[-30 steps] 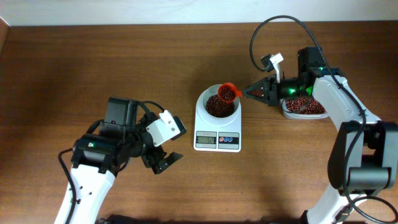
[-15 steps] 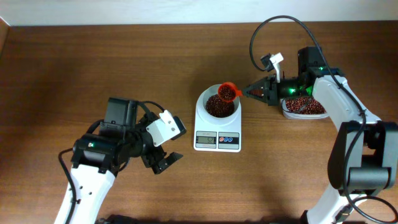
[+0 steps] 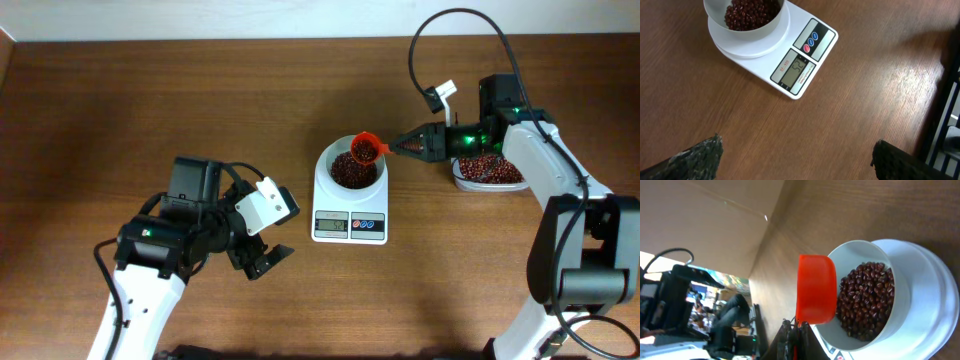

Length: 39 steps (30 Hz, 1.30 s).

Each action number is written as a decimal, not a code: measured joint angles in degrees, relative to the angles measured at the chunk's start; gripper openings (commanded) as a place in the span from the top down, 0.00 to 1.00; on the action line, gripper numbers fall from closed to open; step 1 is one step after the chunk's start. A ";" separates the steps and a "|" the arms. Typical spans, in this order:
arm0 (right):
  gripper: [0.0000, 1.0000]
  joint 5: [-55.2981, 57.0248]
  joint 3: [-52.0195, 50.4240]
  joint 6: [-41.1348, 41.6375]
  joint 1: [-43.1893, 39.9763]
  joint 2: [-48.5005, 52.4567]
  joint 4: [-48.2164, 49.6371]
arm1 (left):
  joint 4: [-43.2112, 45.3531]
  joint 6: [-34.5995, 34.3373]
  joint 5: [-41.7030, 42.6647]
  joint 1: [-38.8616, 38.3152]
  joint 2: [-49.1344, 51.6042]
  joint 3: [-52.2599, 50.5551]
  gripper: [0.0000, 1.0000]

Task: Scoop and weigh 50g on scale
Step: 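Tip the scoop over the bowl to pour beans in, then dip the scoop into the bean tub with the right gripper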

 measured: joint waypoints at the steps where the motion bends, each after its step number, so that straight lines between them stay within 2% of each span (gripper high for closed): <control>1: 0.96 0.00 0.00 1.42 0.00 0.00 -0.02 | 0.00 0.00 0.00 0.00 0.00 0.00 0.01; 5: 0.96 -0.79 0.00 4.11 -0.72 0.00 -0.02 | 0.00 0.00 0.00 0.00 0.00 0.00 0.01; 7: 0.96 -1.66 0.00 4.28 -3.58 0.00 -0.07 | 0.00 0.00 0.00 0.00 0.00 0.00 0.01; 17: 0.96 -2.47 0.00 4.48 -25.94 0.00 -3.74 | 0.02 0.00 0.00 0.00 0.00 0.00 0.01; 18: 0.96 -2.43 0.00 1.64 -30.29 0.00 -9.18 | 0.02 0.00 0.02 0.00 0.00 0.00 0.01; 19: 0.96 -2.40 -0.04 0.39 -31.93 0.00 -9.68 | 0.02 0.00 0.02 0.00 0.00 0.00 0.01; 21: 0.96 0.96 0.04 -6.08 -35.56 0.04 -17.33 | 0.00 0.00 0.00 0.00 0.00 0.00 0.01; 23: 0.96 5.44 0.04 -9.66 -37.83 0.04 -17.99 | 0.07 0.00 0.00 0.00 0.00 0.00 0.01; 26: 0.96 10.47 -0.02 -16.98 -38.10 0.04 -15.52 | 0.02 0.00 0.02 0.00 0.00 0.00 0.01; 31: 0.96 16.68 -0.07 -18.97 -37.42 -1.03 -12.02 | 0.02 0.00 0.00 0.00 0.00 0.00 0.01; 33: 0.96 23.28 -0.07 -18.95 -34.53 -5.07 -12.17 | 0.02 0.00 0.00 0.00 0.00 0.00 0.01; 36: 0.96 32.61 -0.04 -18.25 -25.79 -11.43 -12.24 | 0.02 0.00 0.00 0.00 0.00 0.00 0.01; 39: 0.96 44.85 -0.04 -16.90 -18.58 -12.57 -12.50 | 0.02 0.00 0.00 0.00 0.00 0.00 0.01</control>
